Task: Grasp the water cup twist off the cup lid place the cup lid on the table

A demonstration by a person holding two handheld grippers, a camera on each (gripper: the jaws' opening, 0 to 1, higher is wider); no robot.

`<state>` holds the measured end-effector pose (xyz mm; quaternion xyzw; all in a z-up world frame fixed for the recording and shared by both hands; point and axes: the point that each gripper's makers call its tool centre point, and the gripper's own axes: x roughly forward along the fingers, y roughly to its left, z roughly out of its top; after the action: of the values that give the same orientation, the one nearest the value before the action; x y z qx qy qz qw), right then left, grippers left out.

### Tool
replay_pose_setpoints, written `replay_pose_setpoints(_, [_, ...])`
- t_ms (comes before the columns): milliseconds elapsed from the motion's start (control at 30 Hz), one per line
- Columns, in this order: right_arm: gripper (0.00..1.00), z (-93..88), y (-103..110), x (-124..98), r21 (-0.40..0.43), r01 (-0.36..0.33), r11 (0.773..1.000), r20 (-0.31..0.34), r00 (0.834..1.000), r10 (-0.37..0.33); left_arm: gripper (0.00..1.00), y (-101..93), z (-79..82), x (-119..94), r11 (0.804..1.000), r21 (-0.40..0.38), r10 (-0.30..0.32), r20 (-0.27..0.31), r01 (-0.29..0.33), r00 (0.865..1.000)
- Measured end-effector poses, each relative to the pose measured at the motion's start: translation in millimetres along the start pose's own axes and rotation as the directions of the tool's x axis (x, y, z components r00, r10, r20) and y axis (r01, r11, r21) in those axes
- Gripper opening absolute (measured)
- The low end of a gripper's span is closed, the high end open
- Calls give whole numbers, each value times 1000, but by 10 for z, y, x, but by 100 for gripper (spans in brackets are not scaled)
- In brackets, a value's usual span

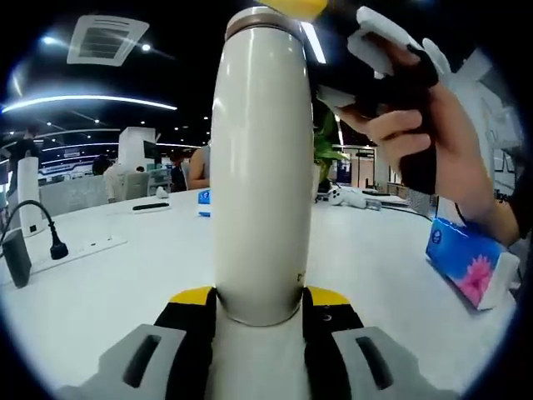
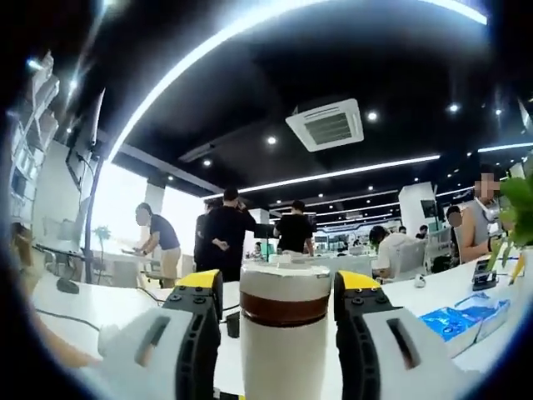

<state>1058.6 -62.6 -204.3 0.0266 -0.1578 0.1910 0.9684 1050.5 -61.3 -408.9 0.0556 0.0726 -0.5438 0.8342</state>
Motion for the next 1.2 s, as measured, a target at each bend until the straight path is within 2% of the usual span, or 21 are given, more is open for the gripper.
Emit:
replay_pose_setpoints(67, [53,49,-8,-1,28,-8,1000,23,1000,7,43,-1,-1,0,1000,0,-1,0,1,1000])
replay_pose_setpoints(200, [46,41,-53,-2,21,5,1000,21,1000,-5,43,-4,-5,-1,1000,1,-2,0,2,1000])
replay_pose_setpoints(300, [46,41,-48,-3,27,-3,1000,23,1000,2,43,-5,-7,-2,1000,0,-1,0,1,1000])
replay_pose_setpoints(467, [46,39,-32,-18,-5,-35,999,26,999,35,43,-7,-9,-2,1000,1,-1,0,1,1000])
replay_pose_setpoints(667, [46,36,-24,-29,46,-106,993,34,994,105,43,-8,-12,-2,1000,0,-1,0,1,1000])
replay_pose_setpoints(933, [46,32,1,-28,85,-209,974,54,977,205,43,-4,-12,-1,1000,-1,-1,-1,1,1000])
replay_pose_setpoints(1133, [46,27,27,-35,124,-286,950,69,958,279,43,1,-11,5,1000,0,0,-2,0,1000])
replay_pose_setpoints(1200, [45,26,38,-36,123,-323,938,80,946,315,43,2,-11,6,1000,-1,0,-2,0,1000])
